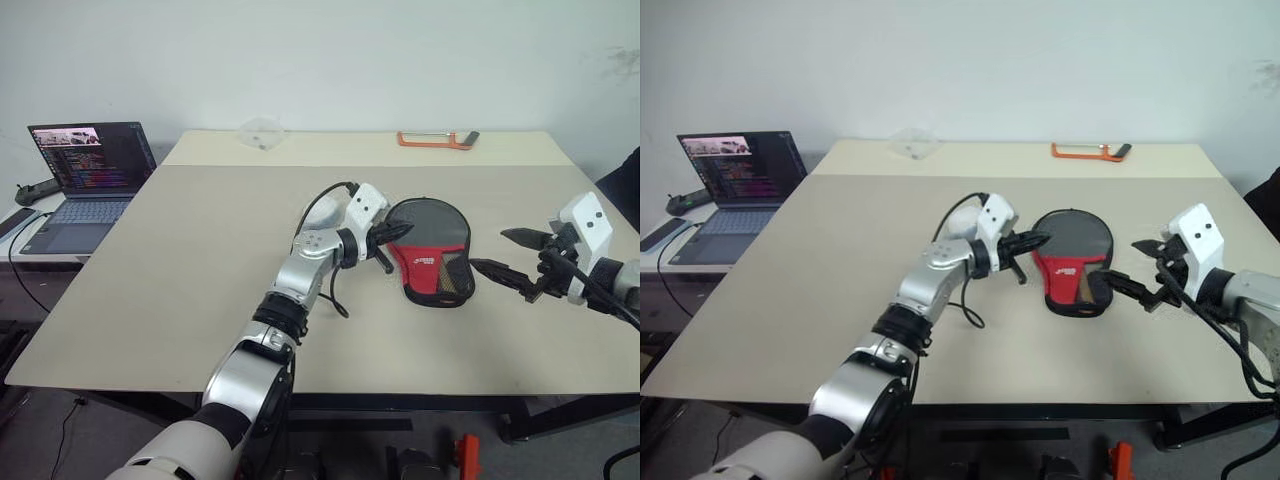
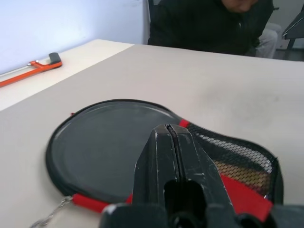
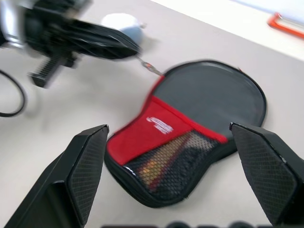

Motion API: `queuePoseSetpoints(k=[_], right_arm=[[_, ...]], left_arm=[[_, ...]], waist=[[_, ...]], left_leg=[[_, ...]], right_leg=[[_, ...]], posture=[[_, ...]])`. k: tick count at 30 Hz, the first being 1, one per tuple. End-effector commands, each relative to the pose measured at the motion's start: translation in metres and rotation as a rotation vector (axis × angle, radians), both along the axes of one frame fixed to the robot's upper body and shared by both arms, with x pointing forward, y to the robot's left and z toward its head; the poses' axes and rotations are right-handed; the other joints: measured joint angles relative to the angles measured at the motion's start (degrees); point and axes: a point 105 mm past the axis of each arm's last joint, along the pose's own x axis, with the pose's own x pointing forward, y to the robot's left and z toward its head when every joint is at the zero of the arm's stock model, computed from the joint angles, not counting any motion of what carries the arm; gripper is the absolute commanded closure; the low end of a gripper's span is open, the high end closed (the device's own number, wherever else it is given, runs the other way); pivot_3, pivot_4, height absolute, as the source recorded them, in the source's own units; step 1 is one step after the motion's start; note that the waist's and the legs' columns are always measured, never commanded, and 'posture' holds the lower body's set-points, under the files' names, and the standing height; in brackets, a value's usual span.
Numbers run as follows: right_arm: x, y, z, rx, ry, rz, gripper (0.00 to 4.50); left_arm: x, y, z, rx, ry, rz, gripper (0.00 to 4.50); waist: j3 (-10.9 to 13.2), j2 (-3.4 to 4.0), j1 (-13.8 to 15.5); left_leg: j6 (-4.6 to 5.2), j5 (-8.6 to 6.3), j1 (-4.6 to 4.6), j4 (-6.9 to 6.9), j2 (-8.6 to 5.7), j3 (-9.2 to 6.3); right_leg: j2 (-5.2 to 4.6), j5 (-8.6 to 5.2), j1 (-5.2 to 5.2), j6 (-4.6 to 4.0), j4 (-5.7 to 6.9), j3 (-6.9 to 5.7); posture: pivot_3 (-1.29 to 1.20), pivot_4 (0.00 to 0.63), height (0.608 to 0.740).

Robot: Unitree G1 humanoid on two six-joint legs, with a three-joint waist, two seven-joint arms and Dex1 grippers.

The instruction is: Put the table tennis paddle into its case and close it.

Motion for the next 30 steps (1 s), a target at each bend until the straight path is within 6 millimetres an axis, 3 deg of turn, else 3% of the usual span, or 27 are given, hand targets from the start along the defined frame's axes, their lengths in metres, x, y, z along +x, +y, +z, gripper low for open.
queuePoseSetpoints(k=[1, 5, 9, 16, 24, 30], right_arm=[[0.022, -0.008, -0.008, 0.058, 0.009, -0.125, 0.00], [0.052, -0.016, -0.035, 0.030, 0.052, -0.270, 0.00], [0.081, -0.012, -0.047, 0.072, 0.045, -0.347, 0.00], [0.099, -0.011, -0.061, 0.067, 0.069, -0.396, 0.00], [0.089, 0.006, -0.083, 0.027, 0.188, -0.240, 0.00], [0.089, 0.010, -0.098, -0.010, 0.252, -0.215, 0.00]], left_arm=[[-0.008, 0.022, 0.013, -0.046, -0.045, -0.033, 4.48], [-0.018, 0.051, 0.015, -0.043, -0.051, -0.026, 4.48], [-0.036, 0.086, 0.029, -0.090, -0.025, -0.041, 4.48], [-0.055, 0.122, 0.034, -0.033, 0.003, -0.031, 4.48], [-0.056, 0.123, 0.039, -0.008, -0.014, -0.017, 4.48], [-0.054, 0.118, 0.040, 0.000, -0.027, -0.022, 4.48]], waist=[[-0.01, 0.01, -0.28], [-0.01, 0.02, -0.60], [-0.01, 0.03, -1.28], [-0.04, 0.07, -1.42], [-0.04, 0.07, -1.44], [-0.07, 0.07, -1.68]], left_leg=[[-0.03, 0.02, 0.02, -0.01, 0.01, 0.00], [-0.10, 0.06, -0.01, 0.01, -0.03, -0.03], [-0.12, 0.07, -0.03, 0.00, -0.02, -0.04], [-0.13, 0.07, -0.01, -0.01, -0.02, -0.06], [-0.12, 0.07, -0.01, 0.00, -0.02, -0.07], [-0.12, 0.07, 0.02, 0.00, -0.01, -0.05]], right_leg=[[0.00, 0.00, 0.00, 0.00, 0.01, 0.03], [-0.01, 0.01, -0.04, -0.01, 0.05, 0.03], [-0.01, 0.01, -0.10, -0.01, 0.06, 0.04], [0.00, 0.01, -0.09, -0.02, 0.05, 0.02], [0.00, 0.01, -0.06, -0.02, 0.05, -0.01], [0.00, 0.01, -0.05, -0.02, 0.06, 0.00]], posture=[[0.00, 0.150, 0.740], [0.00, 0.150, 0.740], [0.00, 0.150, 0.740], [0.00, 0.150, 0.740], [0.00, 0.150, 0.740], [0.00, 0.150, 0.740]])
